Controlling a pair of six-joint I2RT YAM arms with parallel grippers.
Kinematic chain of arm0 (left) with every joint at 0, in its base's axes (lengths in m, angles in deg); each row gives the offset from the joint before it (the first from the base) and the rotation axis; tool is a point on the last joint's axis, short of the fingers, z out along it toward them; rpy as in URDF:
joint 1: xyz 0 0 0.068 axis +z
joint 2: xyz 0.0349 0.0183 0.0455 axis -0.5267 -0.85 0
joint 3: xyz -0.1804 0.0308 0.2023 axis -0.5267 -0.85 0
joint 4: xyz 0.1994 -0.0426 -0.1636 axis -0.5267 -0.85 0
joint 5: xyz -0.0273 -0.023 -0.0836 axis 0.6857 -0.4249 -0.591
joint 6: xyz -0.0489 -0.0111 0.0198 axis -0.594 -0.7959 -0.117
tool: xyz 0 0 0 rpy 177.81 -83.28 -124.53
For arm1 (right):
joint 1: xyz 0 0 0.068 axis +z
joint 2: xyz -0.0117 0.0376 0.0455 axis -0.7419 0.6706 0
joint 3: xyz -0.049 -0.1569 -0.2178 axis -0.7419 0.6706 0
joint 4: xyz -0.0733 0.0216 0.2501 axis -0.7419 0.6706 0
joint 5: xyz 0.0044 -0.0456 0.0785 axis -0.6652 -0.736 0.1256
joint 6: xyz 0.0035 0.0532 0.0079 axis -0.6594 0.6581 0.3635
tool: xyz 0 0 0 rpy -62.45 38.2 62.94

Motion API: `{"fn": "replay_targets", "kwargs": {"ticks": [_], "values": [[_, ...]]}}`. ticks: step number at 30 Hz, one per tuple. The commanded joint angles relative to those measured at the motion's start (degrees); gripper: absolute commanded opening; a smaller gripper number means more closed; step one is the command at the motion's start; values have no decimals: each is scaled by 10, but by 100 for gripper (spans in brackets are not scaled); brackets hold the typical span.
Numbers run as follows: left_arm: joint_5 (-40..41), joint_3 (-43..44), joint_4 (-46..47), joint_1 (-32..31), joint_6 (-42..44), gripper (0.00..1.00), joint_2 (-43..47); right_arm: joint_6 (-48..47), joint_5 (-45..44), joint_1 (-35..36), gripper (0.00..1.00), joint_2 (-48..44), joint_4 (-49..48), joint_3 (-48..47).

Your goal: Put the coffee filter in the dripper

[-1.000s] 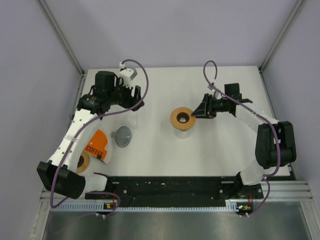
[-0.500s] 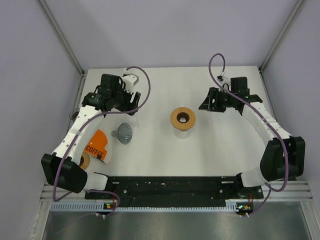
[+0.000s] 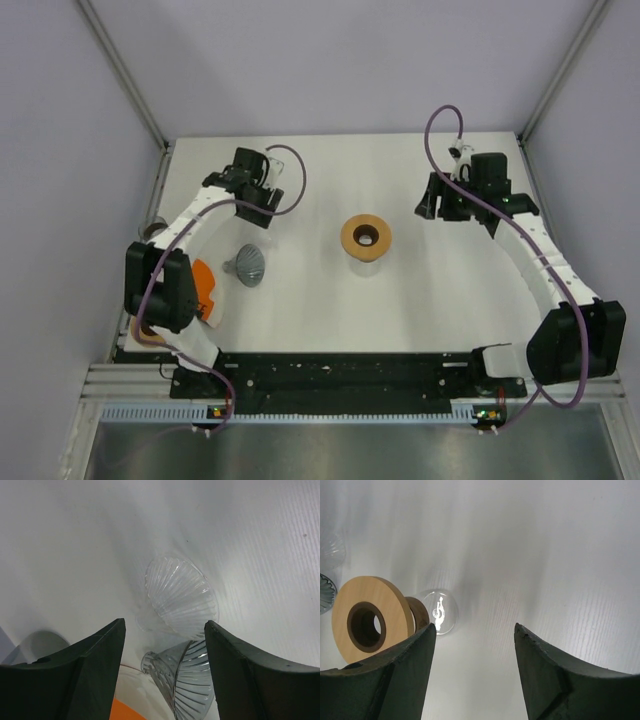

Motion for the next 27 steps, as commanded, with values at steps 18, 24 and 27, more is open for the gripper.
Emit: {"fn": "replay_targets", "kwargs": {"ticks": [18,24,27], "values": [[161,0,-14,-27,40,32,-89,-30,-3,-2,64,-24,-8,11],[163,7,-12,-27,42,0,-116,-35,-1,-1,64,-39,-8,15],[158,22,-7,-26,40,0,-106,-36,0,-1,64,-42,-8,14]]}}
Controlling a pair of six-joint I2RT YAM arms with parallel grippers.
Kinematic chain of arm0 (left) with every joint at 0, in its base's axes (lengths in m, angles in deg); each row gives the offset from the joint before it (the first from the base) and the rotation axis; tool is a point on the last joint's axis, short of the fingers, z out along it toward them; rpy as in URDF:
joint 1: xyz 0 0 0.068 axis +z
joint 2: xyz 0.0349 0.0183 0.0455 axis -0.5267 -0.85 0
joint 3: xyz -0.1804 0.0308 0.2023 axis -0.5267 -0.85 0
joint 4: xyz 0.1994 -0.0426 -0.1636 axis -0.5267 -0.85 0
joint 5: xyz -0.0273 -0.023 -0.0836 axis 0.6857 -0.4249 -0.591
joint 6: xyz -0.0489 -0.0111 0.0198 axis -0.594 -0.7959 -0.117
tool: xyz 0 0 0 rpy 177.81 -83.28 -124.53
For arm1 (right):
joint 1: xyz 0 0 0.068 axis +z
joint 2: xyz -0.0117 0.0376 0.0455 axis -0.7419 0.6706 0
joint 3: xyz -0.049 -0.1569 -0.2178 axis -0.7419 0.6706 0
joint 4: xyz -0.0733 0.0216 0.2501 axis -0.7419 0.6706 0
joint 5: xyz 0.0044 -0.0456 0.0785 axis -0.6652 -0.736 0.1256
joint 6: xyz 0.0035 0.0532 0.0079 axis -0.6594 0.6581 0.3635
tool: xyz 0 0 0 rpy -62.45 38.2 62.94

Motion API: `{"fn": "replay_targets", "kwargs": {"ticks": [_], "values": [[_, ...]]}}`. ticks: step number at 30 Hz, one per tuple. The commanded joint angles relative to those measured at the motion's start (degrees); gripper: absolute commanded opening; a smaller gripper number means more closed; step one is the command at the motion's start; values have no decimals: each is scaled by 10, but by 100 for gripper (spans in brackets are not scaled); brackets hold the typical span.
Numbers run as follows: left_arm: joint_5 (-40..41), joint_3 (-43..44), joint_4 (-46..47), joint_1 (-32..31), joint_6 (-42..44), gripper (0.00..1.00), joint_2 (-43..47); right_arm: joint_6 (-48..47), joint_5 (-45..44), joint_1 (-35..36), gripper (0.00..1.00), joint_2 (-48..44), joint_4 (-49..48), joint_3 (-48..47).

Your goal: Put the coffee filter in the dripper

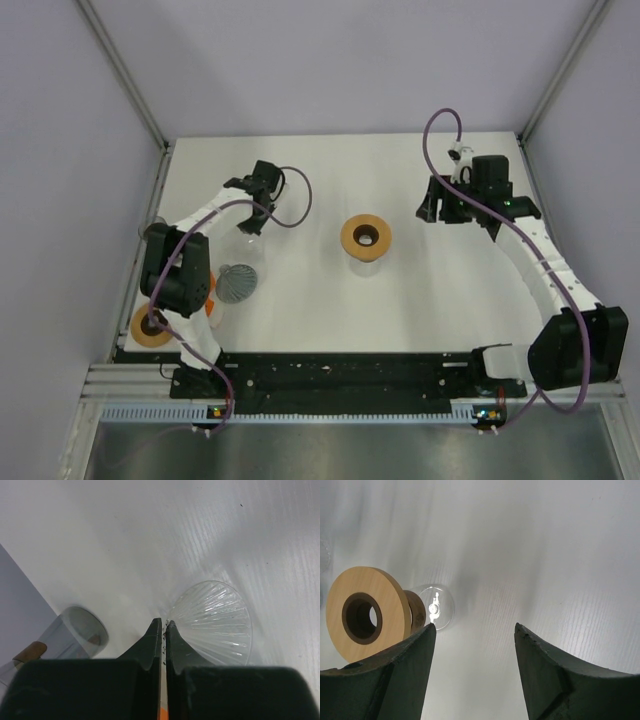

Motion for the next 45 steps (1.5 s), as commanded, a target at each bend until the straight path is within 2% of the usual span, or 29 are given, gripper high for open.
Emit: {"fn": "replay_targets", "kwargs": {"ticks": [1,5,8,9,14,18,22,31,34,36,39,41,42,43,44,45], "values": [[-12,24,7,2,-5,0,7,-9,5,-2,64,-30,-12,-1],[-77,69,0,9,-20,0,58,-10,5,3,64,-31,-12,-8],[-176,107,-11,22,-51,0,101,-16,-4,23,64,-42,-12,-22],[-228,118,-16,23,-62,0,112,-20,-15,40,64,-46,-13,-30],[-377,136,1,24,-121,0,173,-33,-64,165,66,-53,-41,-82],[-458,148,3,23,-173,0,203,-15,-88,259,67,-28,-80,-137],[-513,146,-4,20,-208,0,223,0,-115,334,66,28,-96,-207],[-532,120,14,16,-230,0,269,15,-107,379,61,160,-62,-317],[-539,113,17,15,-235,0,271,18,-95,380,52,196,-38,-346],[-538,106,24,15,-237,0,272,15,-86,381,43,211,-26,-359],[-524,95,37,15,-246,0,275,14,-85,382,24,219,-18,-363],[-519,90,46,14,-249,0,276,12,-87,383,5,222,-14,-366],[-519,89,46,14,-250,0,275,10,-93,383,0,224,-10,-368],[-519,90,46,14,-250,0,273,7,-100,382,0,224,-4,-370],[-519,90,45,13,-249,3,270,3,-109,382,0,224,3,-371],[-518,90,44,12,-249,16,269,-1,-120,380,0,223,11,-372]]}}
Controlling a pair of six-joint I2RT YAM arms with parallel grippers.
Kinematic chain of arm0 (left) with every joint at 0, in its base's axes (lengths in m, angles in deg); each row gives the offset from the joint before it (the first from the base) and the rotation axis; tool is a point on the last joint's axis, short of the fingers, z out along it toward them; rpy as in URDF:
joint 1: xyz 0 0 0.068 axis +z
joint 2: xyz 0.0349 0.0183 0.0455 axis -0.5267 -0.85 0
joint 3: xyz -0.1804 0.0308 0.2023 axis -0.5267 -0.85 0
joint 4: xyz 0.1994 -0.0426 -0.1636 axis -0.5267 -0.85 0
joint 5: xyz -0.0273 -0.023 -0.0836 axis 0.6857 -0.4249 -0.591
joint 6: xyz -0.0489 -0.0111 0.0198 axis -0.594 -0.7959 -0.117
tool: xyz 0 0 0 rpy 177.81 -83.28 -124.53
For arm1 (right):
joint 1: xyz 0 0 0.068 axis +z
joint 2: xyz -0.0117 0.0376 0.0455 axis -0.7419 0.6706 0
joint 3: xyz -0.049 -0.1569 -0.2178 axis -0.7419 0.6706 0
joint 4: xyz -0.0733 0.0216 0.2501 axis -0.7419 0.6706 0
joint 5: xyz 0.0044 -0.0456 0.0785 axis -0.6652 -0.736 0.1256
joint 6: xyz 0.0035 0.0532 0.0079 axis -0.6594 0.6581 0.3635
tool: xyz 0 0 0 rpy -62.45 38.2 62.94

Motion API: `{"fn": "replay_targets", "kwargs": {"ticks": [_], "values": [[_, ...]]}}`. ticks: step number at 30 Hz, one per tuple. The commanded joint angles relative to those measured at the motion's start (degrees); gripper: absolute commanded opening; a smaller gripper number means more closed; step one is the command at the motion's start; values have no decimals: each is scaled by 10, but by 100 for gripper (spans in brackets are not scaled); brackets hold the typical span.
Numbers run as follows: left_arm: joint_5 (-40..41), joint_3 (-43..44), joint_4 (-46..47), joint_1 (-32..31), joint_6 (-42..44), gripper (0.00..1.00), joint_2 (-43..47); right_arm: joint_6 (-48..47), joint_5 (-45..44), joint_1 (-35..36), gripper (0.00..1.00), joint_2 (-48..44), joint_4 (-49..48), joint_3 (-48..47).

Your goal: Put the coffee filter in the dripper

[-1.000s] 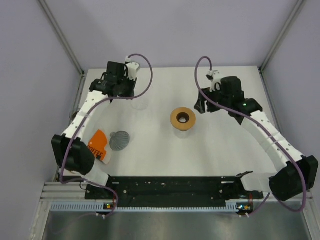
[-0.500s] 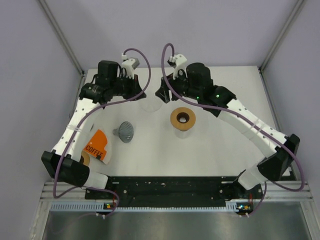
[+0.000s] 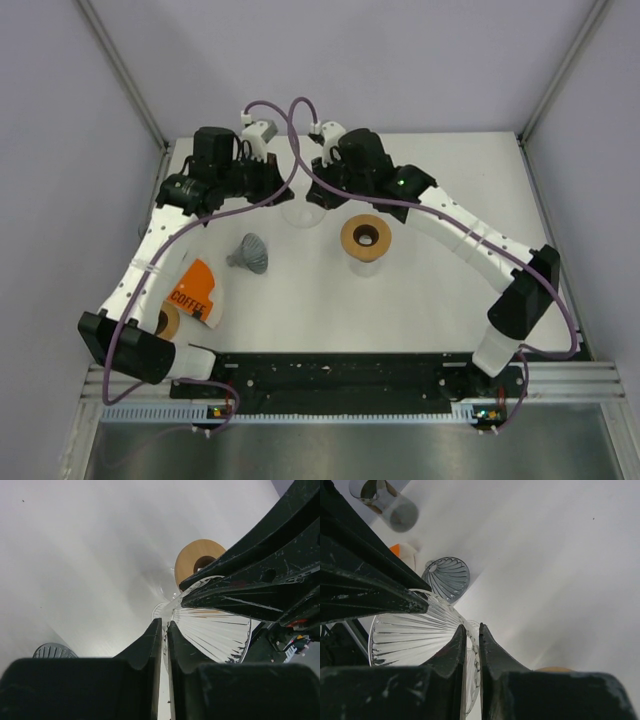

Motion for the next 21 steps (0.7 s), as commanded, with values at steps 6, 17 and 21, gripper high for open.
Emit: {"fn": "replay_targets", "kwargs": {"ticks": [6,17,21], "values": [[-6,18,44,-4,-18,61,-3,-24,-37,-50,0,-42,57,7],[4,49,45,-38,-36,65,-59,5,83,-191,0,-176,-23,212],[17,61,49,-71,-45,63,-78,15,102,-204,0,-191,-62,262]]}}
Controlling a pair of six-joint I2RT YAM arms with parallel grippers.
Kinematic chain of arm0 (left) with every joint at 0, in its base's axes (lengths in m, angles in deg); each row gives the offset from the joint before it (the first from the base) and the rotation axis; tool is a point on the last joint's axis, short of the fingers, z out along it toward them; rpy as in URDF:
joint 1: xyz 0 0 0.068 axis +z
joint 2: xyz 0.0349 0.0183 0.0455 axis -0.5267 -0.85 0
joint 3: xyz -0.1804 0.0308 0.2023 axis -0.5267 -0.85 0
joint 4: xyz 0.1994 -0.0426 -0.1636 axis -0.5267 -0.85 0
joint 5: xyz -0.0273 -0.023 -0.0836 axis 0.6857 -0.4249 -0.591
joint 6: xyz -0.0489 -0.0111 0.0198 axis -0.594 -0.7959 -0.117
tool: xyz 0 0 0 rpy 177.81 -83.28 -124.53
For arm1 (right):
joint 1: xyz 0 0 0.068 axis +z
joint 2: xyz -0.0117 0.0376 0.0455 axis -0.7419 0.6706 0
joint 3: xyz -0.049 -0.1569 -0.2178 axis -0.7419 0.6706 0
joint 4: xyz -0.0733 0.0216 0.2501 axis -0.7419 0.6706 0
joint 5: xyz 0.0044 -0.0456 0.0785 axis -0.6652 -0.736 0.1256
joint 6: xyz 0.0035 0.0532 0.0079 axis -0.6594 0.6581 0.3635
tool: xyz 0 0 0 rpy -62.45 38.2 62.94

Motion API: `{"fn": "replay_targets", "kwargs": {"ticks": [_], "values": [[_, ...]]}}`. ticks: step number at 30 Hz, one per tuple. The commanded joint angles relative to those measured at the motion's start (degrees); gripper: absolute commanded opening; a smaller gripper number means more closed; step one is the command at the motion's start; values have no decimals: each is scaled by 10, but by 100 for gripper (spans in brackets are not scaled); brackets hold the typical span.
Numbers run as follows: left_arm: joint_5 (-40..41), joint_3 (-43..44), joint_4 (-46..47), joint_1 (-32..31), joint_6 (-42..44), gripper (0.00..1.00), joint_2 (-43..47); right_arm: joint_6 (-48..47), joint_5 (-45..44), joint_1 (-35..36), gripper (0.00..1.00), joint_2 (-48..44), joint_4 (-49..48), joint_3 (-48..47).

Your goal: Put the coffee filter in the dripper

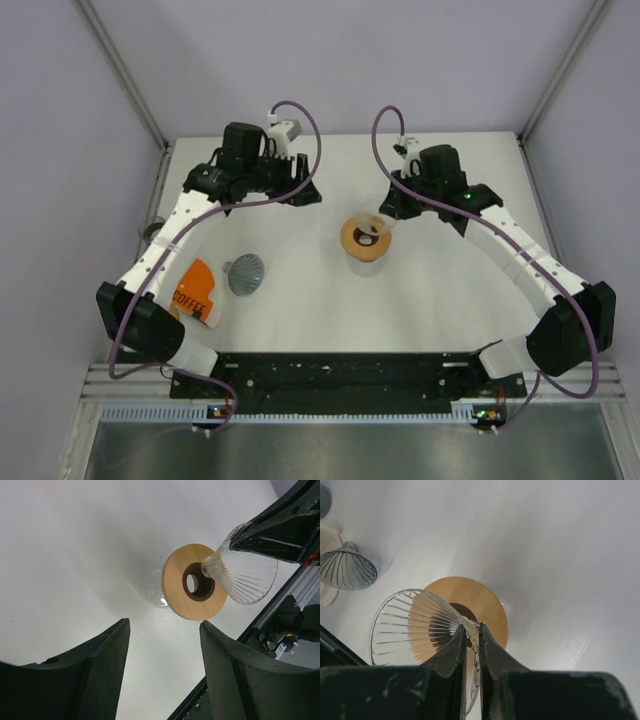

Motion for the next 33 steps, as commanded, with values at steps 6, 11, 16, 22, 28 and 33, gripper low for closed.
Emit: {"fn": "replay_targets", "kwargs": {"ticks": [6,11,16,22,28,33], "values": [[17,48,20,-63,-20,63,-42,24,77,-8,0,-28,-97,39],[22,48,24,-77,-24,62,-61,26,79,-7,0,-21,-110,44],[12,53,25,-86,-32,61,-83,24,81,-8,0,-4,-111,47],[6,59,25,-99,-37,59,-107,24,96,-8,0,0,-102,61],[0,59,27,-108,-40,57,-123,15,88,-8,0,12,-87,66],[0,67,31,-111,-42,55,-135,11,85,-8,0,33,-86,63]]}}
